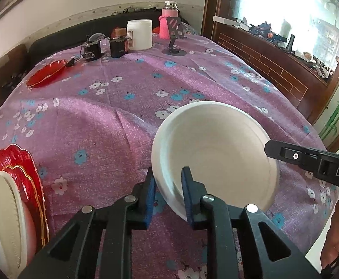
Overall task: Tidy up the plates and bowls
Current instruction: 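Carry the small white bowl over the stack with both tools, then lower the small white bowl into the large white bowl on the stack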
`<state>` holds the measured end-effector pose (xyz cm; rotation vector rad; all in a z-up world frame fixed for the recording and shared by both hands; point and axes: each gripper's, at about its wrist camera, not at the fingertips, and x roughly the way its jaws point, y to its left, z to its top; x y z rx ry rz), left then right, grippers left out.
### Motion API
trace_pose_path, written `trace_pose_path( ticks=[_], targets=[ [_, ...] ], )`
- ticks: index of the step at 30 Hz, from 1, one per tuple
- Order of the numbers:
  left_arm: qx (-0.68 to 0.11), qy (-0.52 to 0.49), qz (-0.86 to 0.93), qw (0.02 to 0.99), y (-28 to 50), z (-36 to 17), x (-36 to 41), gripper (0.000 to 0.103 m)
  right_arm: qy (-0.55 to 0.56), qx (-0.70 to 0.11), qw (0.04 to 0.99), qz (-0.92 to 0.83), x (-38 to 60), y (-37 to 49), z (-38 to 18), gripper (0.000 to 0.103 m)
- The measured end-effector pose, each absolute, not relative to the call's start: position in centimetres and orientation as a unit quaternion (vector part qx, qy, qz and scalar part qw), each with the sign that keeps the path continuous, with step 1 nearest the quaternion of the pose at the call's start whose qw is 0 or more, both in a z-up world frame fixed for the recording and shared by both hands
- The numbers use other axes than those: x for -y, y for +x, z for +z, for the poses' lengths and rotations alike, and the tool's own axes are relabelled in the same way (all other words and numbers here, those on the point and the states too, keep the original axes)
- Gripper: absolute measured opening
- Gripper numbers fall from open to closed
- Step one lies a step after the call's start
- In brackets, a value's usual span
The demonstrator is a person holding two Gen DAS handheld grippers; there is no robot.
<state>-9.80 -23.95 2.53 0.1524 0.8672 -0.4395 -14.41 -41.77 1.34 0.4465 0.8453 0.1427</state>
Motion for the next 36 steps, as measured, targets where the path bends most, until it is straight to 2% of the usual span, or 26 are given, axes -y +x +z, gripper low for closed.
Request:
trace_pose_path(
  ticks=[20, 36],
  targets=[
    [-0.369, 0.059, -0.196, 0.906, -11.2, 5.8, 21.4, 0.02, 0.201, -0.38, 0.899, 0.088, 39.6, -14.9, 4.2, 0.011],
    [-0.323, 0.001, -0.152, 0.934, -12.0, 10.5, 13.4, 0.02, 0.152, -0.34, 0.916, 0.149, 32.6, -13.5, 9.8, 0.011]
  ],
)
